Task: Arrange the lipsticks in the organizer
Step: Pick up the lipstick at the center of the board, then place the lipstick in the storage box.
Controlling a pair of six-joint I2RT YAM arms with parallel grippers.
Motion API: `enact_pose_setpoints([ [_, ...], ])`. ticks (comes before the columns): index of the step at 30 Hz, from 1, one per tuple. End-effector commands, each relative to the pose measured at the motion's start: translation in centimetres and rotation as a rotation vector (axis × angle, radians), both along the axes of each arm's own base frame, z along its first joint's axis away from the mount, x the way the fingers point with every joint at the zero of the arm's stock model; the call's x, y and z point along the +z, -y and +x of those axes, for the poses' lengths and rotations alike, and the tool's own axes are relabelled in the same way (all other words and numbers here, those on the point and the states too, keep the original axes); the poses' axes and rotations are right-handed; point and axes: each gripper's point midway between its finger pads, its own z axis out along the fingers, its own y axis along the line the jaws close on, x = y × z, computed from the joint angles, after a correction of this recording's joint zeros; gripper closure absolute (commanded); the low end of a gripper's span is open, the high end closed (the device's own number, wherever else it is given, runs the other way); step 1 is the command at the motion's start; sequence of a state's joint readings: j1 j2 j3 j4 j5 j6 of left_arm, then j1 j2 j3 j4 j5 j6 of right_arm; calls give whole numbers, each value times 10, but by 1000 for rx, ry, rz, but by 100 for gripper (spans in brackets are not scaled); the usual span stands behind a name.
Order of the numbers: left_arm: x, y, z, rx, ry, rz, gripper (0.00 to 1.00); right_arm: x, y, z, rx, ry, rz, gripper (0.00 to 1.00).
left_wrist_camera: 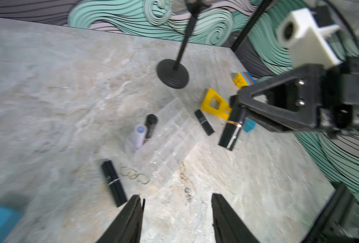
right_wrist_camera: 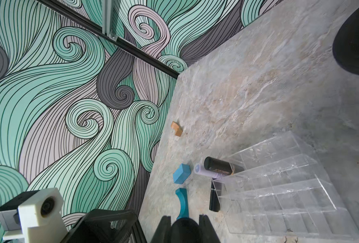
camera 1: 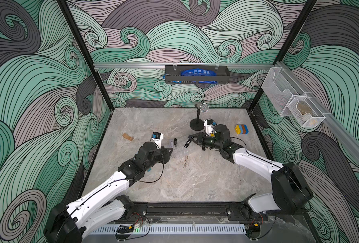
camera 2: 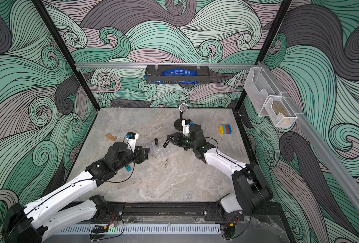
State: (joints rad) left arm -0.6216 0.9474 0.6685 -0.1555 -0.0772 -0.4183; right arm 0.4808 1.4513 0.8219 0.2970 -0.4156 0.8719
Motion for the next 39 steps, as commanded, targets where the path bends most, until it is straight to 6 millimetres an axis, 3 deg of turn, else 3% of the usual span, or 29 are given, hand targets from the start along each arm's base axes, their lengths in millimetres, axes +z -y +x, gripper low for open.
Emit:
enact_pose_setpoints([
  [1,-4,-43,13,160,-19,113,46,14,8,21,-123,135,-24,87],
  [7,-21,-66,18,283,-45,74,48,25,10,25,-329,418,-254,87],
  [13,-26,-77,13,326,-29,83,48,20,-9,19,-360,586,-404,87],
  [20,-30,-74,12,313,-33,66,48,7,-40,22,-318,615,-441,88],
  [30,-33,-67,13,284,-39,41,49,-23,-59,43,-313,596,-495,88],
  [39,-34,-63,13,268,-44,34,49,-37,-56,53,-330,582,-525,88],
])
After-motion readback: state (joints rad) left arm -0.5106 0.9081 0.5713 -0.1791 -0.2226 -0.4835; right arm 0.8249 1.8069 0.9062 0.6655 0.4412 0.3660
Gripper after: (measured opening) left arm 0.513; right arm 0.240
